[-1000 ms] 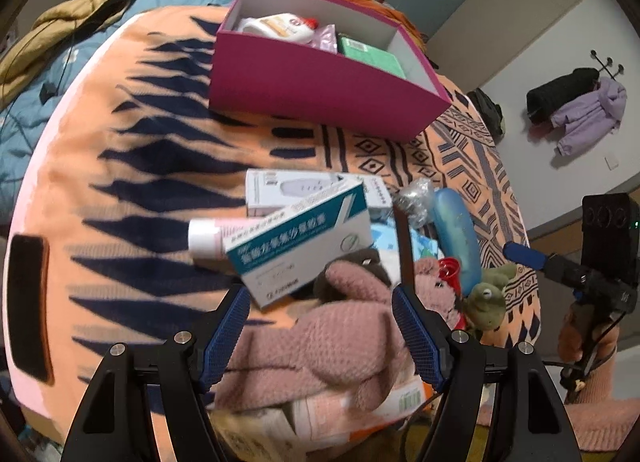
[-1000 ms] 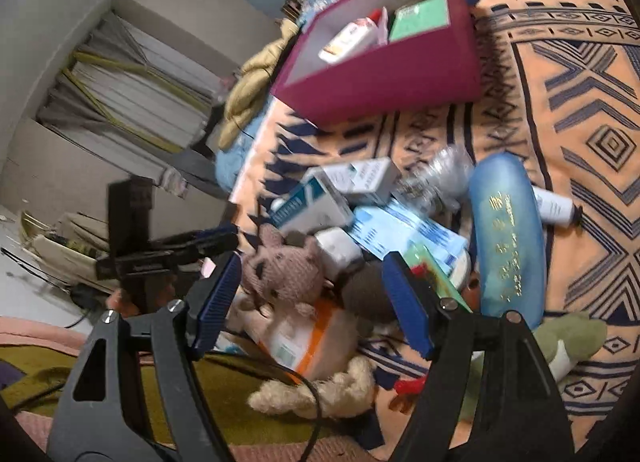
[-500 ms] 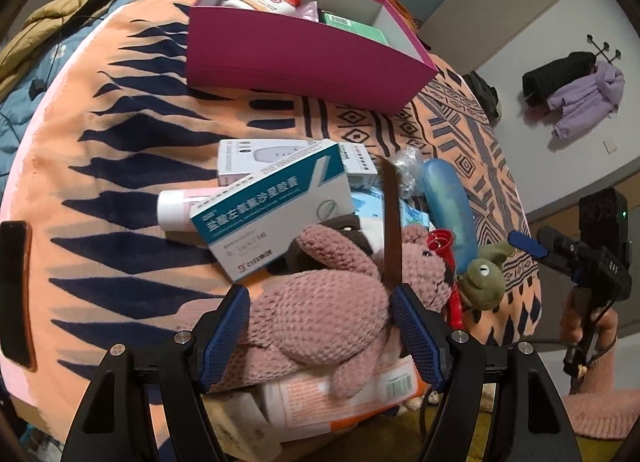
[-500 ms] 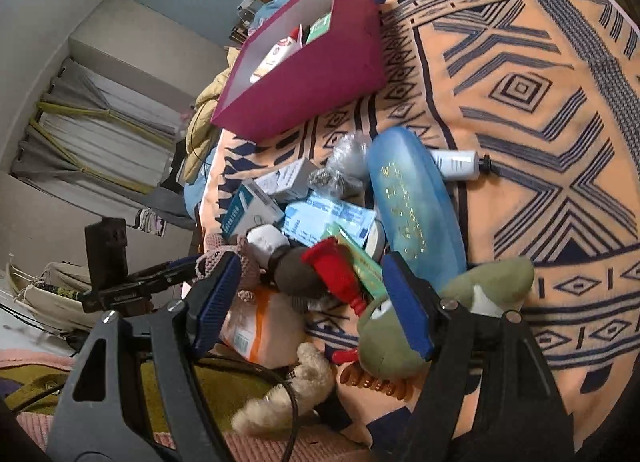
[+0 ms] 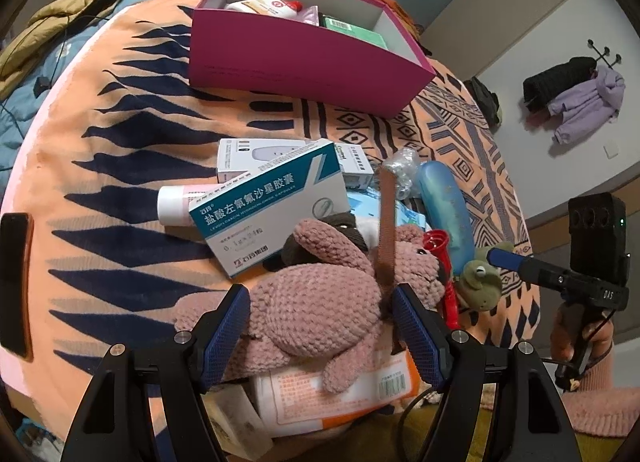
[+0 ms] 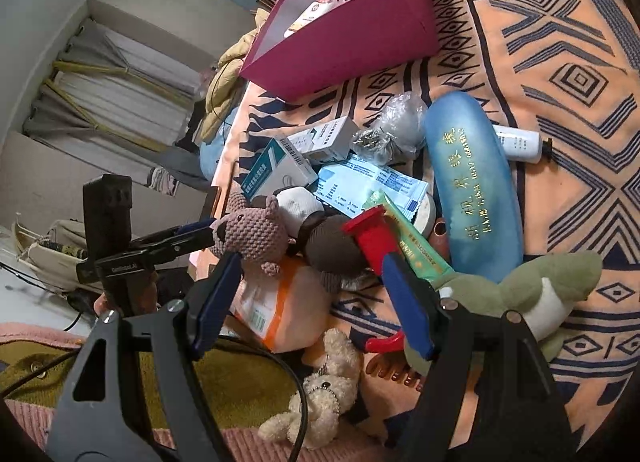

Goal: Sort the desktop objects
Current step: 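Move the right tool down to the pile toward the beige teddy bear, then close the right tool on the small beige teddy bear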

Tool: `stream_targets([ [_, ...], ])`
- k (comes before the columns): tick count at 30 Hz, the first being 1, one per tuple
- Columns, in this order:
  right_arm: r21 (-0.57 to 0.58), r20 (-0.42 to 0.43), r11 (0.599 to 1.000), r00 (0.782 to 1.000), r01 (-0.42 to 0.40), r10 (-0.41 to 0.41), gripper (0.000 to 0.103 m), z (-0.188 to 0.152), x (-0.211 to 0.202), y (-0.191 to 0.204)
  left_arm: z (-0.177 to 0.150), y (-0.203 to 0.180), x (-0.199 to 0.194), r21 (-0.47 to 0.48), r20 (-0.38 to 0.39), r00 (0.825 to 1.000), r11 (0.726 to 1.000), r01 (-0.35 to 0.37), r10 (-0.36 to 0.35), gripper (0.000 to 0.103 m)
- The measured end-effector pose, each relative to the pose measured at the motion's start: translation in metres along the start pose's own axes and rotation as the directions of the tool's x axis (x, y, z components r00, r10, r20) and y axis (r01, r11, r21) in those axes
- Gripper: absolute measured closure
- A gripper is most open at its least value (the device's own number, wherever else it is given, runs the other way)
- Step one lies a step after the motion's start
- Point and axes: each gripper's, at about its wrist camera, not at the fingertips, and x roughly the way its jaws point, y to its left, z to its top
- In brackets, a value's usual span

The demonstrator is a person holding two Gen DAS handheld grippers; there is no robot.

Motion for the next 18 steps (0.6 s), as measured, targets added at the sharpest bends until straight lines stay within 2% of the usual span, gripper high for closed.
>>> stream_targets([
  [3, -0.013, -0.008, 1.0, 1.0, -0.007, 0.007, 0.029, -0.004, -0.003, 0.003, -0.002, -0.004, -0.002, 0.016, -0.003, 1.0, 1.0, -0.001, 0.001, 0.028],
  [8, -0.029, -0.085, 1.0, 0.996, 0.003, -0.005, 0.029, -0.025, -0.002, 0.007, -0.007, -0.011, -0.006, 0.053, -0.012, 1.0, 0.999, -0.001, 0.002, 0.028],
  [11, -0.04, -0.166, 0.999, 0.986, 0.027, -0.033, 0.029, -0.045, 0.002, 0.006, -0.009, -0.015, -0.006, 0.068, -0.02, 1.0, 0.998, 0.004, -0.003, 0.028],
  [14, -0.033, -0.25, 0.998, 0.966, 0.059, -0.066, 0.029, -0.067, 0.008, -0.002, -0.011, -0.019, -0.005, 0.082, -0.02, 1.0, 0.997, 0.009, -0.007, 0.028],
  [18, 0.024, -0.314, 0.998, 0.948, 0.062, -0.052, 0.029, -0.087, 0.017, -0.017, -0.012, -0.022, -0.008, 0.093, -0.012, 1.0, 0.996, 0.005, -0.004, 0.028],
])
